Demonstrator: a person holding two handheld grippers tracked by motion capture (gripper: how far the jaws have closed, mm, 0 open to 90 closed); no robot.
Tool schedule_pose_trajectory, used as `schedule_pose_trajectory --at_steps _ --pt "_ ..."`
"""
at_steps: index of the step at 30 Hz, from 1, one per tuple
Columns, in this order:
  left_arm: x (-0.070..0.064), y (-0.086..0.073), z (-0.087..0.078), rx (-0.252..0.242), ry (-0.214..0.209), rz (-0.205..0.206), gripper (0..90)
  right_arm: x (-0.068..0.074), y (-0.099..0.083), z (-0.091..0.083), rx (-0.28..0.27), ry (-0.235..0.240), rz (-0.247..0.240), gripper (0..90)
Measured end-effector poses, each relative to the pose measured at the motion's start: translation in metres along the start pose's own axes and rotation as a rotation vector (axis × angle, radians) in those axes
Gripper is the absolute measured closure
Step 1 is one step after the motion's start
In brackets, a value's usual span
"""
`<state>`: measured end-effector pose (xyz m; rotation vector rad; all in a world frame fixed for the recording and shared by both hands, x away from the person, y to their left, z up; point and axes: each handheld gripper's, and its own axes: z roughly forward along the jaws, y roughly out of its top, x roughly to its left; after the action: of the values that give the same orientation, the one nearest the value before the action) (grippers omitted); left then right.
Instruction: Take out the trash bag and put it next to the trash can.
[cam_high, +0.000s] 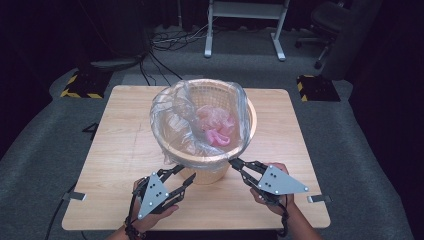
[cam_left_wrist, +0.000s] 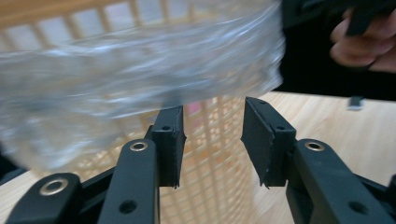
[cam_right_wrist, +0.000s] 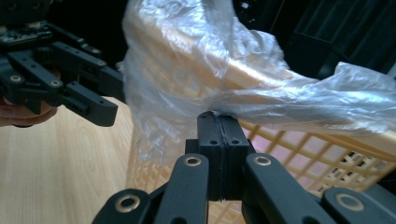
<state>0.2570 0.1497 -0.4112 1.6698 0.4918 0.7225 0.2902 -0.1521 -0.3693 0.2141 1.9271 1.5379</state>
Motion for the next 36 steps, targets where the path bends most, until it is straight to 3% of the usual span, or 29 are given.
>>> schedule_pose_trajectory --at_steps 2,5,8,11,15,18,22,25,26,29,33,36 --pt "0.0 0.002 0.0 -0.021 -0.028 -0.026 54.4 0.003 0.0 0.003 0.004 0.009 -0.004 89.8" --pt "0.0 0.005 0.001 -0.03 -0.038 -0.07 53.6 0.006 0.0 0.005 0.005 0.015 -0.023 90.0" --pt "0.004 0.007 0.002 -0.045 -0.074 -0.129 55.6 0.007 0.0 0.007 0.003 0.026 -0.028 90.0" --pt "0.002 0.011 0.0 -0.042 -0.043 -0.109 59.4 0.012 -0.001 0.011 0.017 0.031 -0.053 90.0" --pt "0.001 0.012 0.0 -0.04 -0.036 -0.105 60.6 0.015 0.0 0.014 0.021 0.026 -0.075 90.0" --pt "0.001 0.012 0.0 -0.04 -0.029 -0.104 59.5 0.018 0.0 0.017 0.041 0.015 -0.118 90.0" --pt "0.003 0.011 -0.002 -0.043 -0.025 -0.102 59.4 0.017 -0.002 0.016 0.037 0.012 -0.085 85.4" --pt "0.009 0.009 -0.008 -0.06 -0.016 -0.099 52.2 0.017 -0.004 0.012 0.039 -0.006 -0.076 79.3" --pt "0.012 0.007 -0.01 -0.067 -0.006 -0.084 49.4 0.017 -0.004 0.01 0.036 -0.021 -0.069 77.2" --pt "0.016 0.003 -0.017 -0.077 0.065 0.026 43.9 0.013 -0.004 0.002 0.032 -0.047 -0.04 69.4" --pt "0.029 -0.004 -0.025 -0.085 0.084 0.057 39.2 0.006 -0.006 -0.011 0.011 -0.085 0.036 59.3" --pt "0.04 -0.01 -0.025 -0.062 0.071 0.061 33.2 -0.001 -0.006 -0.019 -0.017 -0.119 0.112 50.8"
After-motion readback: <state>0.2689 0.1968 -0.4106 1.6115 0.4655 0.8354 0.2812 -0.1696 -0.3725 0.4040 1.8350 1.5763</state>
